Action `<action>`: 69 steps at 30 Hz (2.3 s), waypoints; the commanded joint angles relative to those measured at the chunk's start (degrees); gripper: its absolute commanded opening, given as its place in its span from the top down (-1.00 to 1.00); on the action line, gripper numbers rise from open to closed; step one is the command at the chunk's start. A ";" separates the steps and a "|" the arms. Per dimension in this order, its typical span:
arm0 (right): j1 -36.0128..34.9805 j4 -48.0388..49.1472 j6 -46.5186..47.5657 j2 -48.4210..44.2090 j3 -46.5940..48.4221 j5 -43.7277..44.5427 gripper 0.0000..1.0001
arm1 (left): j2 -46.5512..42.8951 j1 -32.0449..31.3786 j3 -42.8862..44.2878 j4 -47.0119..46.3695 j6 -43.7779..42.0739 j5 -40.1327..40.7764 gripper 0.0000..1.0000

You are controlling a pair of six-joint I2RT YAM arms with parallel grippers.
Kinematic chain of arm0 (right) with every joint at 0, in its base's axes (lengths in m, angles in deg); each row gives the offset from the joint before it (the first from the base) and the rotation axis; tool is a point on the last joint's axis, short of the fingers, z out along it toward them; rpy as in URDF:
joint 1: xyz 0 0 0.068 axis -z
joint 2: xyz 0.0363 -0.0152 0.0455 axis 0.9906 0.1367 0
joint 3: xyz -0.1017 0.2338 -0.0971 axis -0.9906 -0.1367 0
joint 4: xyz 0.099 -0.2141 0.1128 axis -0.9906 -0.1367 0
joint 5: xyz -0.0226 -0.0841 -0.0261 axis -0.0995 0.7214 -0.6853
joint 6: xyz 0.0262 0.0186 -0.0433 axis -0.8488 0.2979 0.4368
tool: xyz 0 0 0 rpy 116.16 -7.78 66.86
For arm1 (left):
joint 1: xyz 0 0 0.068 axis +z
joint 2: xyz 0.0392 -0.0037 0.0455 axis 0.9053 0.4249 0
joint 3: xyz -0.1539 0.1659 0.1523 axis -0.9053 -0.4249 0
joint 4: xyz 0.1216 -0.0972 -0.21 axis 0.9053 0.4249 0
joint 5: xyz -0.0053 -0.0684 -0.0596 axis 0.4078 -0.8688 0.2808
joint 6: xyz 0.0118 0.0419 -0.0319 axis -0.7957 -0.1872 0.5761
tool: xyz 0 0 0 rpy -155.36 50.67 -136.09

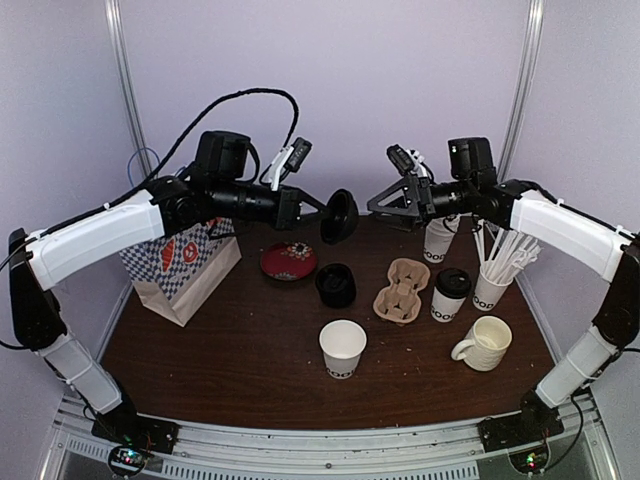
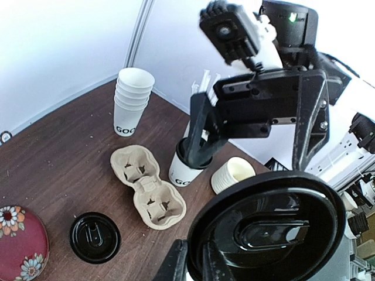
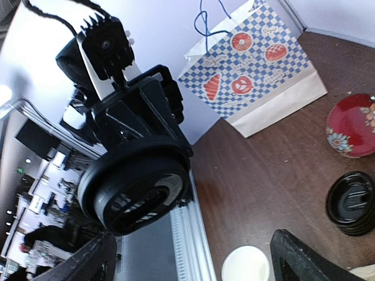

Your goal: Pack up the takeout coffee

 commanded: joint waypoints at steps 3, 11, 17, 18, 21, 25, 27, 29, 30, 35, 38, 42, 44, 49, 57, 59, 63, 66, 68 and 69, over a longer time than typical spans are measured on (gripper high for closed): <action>-3.25 22.49 -21.87 -0.05 -3.15 -6.92 -0.99 | -2.07 0.19 -3.35 -10.31 1.53 -1.52 0.84; -6.17 22.52 -22.68 1.54 -3.43 -7.01 -0.99 | -2.64 0.21 -5.95 -15.89 3.61 -3.09 0.83; -6.57 31.14 -29.25 1.95 -5.45 -7.52 -0.99 | -3.69 0.19 -8.07 -20.59 4.16 -3.60 0.84; -6.61 33.33 -30.49 1.89 -5.73 -7.68 -0.99 | -3.84 0.19 -8.56 -21.30 4.19 -3.78 0.84; -6.61 35.02 -32.25 1.59 -6.44 -7.80 -0.94 | -4.19 0.20 -10.17 -23.84 4.41 -4.33 0.84; -6.61 38.54 -34.53 1.01 -8.28 -7.54 -0.83 | -3.74 0.24 -10.63 -25.89 4.63 -5.40 0.84; -6.61 39.51 -35.20 1.00 -8.56 -7.62 -0.78 | -3.12 0.19 -10.56 -26.09 4.74 -5.55 0.83; -6.61 39.48 -35.34 0.92 -8.65 -7.54 -0.74 | -2.57 0.20 -10.73 -26.83 5.16 -5.69 0.83; -6.61 39.38 -35.32 0.96 -8.71 -7.48 -0.74 | -2.42 0.22 -10.92 -27.62 5.42 -5.89 0.84; -6.61 38.31 -34.48 1.24 -8.84 -7.07 -0.85 | -1.49 0.23 -11.32 -31.84 7.36 -7.23 0.84; -6.61 38.08 -34.36 1.44 -8.86 -6.97 -0.87 | -0.88 0.19 -11.05 -32.32 7.71 -7.32 0.83; -6.61 38.18 -34.43 1.38 -8.94 -6.68 -0.81 | -0.08 0.22 -10.68 -31.88 7.60 -7.15 0.83; -6.59 38.55 -34.36 1.28 -9.08 -6.53 -0.74 | 0.31 0.21 -10.66 -31.84 7.66 -7.02 0.83; -6.57 35.52 -31.31 0.77 -8.97 -5.85 -0.64 | 0.94 0.19 -10.30 -29.88 7.13 -5.12 0.59; -5.59 19.48 -17.77 0.15 -7.90 -4.04 -0.60 | -1.14 0.24 -10.40 -22.17 3.55 0.60 -0.26; -5.56 9.54 -9.40 -0.02 -5.91 -2.97 -0.59 | -2.70 0.21 -10.66 -17.65 1.11 1.96 -0.38; -5.85 -13.30 12.34 0.20 -0.49 5.03 -0.60 | -6.25 0.22 -11.11 -5.05 -5.24 6.65 -0.53; -7.04 -24.94 26.13 1.05 2.82 12.67 -0.60 | -7.93 0.27 -9.27 3.36 -10.46 12.39 -0.55; -8.39 -29.57 31.27 1.50 4.18 17.60 -0.60 | -8.46 0.58 -8.21 6.95 -12.85 17.09 -0.58; -9.33 -31.73 33.45 1.65 4.80 19.74 -0.60 | -8.66 0.99 -8.04 7.95 -13.92 18.54 -0.59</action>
